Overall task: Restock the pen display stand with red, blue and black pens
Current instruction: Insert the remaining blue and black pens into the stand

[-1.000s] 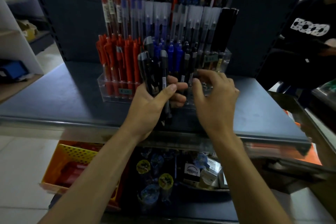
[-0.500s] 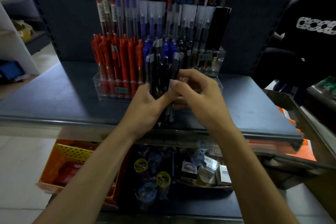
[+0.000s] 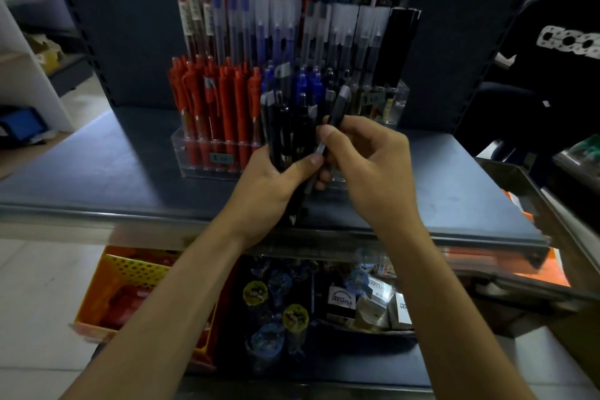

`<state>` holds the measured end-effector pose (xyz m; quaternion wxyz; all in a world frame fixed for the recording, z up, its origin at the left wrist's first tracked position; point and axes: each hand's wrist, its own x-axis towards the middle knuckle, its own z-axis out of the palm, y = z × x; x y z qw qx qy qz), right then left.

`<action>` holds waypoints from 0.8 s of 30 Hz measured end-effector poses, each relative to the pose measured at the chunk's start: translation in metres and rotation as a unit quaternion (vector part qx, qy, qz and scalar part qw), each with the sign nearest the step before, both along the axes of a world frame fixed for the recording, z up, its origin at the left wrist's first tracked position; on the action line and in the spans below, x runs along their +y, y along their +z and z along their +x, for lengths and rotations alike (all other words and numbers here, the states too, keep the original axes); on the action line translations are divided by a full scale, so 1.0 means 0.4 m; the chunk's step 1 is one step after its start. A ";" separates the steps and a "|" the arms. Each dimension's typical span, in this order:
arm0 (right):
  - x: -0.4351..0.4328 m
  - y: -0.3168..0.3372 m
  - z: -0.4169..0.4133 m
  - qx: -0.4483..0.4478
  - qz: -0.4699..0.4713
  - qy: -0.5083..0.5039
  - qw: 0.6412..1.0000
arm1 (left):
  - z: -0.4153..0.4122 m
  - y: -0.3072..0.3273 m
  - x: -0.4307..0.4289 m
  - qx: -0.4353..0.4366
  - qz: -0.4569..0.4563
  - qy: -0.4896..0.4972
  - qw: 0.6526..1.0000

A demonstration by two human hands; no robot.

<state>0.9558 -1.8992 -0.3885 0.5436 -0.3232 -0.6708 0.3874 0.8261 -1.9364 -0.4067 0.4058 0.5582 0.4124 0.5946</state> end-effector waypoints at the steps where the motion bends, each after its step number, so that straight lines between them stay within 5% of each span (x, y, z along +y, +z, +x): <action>1: -0.001 0.002 -0.001 0.001 0.003 -0.007 1.000 | 0.000 0.000 0.001 -0.014 -0.002 0.000 1.000; 6: 0.003 0.008 -0.006 0.026 -0.005 -0.027 0.999 | 0.004 0.000 0.008 -0.057 -0.007 0.015 0.998; 13: 0.017 0.007 0.011 -0.083 -0.021 0.040 0.995 | 0.005 -0.009 0.026 -0.082 0.000 0.076 0.994; 24: 0.055 0.041 0.051 0.047 0.060 -0.156 0.985 | 0.013 -0.014 0.034 -0.139 0.006 0.083 0.987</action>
